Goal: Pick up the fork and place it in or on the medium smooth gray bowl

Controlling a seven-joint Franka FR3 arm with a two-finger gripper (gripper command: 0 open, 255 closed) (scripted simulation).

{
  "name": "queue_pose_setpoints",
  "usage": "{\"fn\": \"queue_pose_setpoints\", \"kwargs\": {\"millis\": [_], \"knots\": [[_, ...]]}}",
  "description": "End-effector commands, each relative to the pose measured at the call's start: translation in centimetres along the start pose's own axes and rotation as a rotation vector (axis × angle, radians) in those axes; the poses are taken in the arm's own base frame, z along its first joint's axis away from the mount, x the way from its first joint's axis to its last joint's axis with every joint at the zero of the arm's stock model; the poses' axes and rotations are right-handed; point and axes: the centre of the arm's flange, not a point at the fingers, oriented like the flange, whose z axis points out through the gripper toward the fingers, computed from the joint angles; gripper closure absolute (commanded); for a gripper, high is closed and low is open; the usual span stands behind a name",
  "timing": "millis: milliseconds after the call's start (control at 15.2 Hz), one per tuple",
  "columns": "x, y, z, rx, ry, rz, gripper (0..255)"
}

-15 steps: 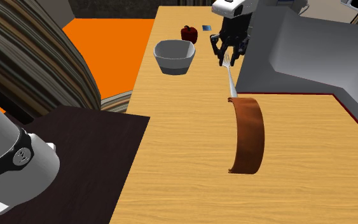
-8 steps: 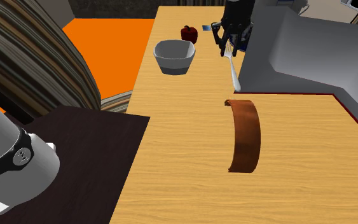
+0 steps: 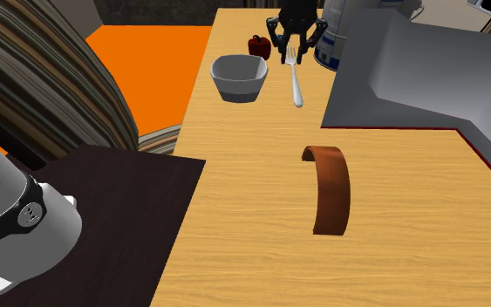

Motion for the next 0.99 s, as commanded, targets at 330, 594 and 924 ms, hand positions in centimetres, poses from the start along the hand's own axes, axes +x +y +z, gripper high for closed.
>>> {"fn": "queue_pose_setpoints", "kwargs": {"millis": [330,594,924], "knots": [[-6.0,6.8,0.0,0.0,0.0,0.001,255],[-9.5,10.8,0.1,0.0,0.0,0.001,255],[-11.9,13.5,1.2,0.0,0.0,0.001,255]]}}
